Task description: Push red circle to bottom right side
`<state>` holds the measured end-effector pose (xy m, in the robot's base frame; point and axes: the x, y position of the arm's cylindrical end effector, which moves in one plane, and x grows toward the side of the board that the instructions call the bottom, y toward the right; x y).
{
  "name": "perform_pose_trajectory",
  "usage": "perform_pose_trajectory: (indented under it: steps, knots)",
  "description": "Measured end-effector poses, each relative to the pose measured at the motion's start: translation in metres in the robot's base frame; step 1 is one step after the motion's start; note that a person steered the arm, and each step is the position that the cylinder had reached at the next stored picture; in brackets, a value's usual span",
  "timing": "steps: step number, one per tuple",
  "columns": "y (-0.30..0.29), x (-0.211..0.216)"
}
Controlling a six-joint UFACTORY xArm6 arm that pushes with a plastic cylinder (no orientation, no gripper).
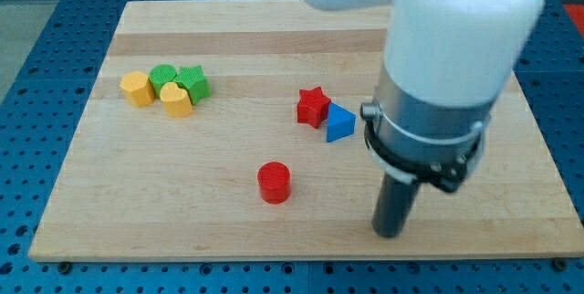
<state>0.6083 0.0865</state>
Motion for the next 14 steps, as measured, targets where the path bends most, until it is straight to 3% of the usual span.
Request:
perform_pose_trajectory:
  steps: [1, 3, 5, 7, 11, 13, 14]
  knots:
    - [-0.026, 0.010]
    - [-0.151, 0.008]
    - [-0.188, -0.048]
    - [-0.145, -0.062]
    - [0.005, -0.059]
    - [0.005, -0.022]
    - [0.014, -0.022]
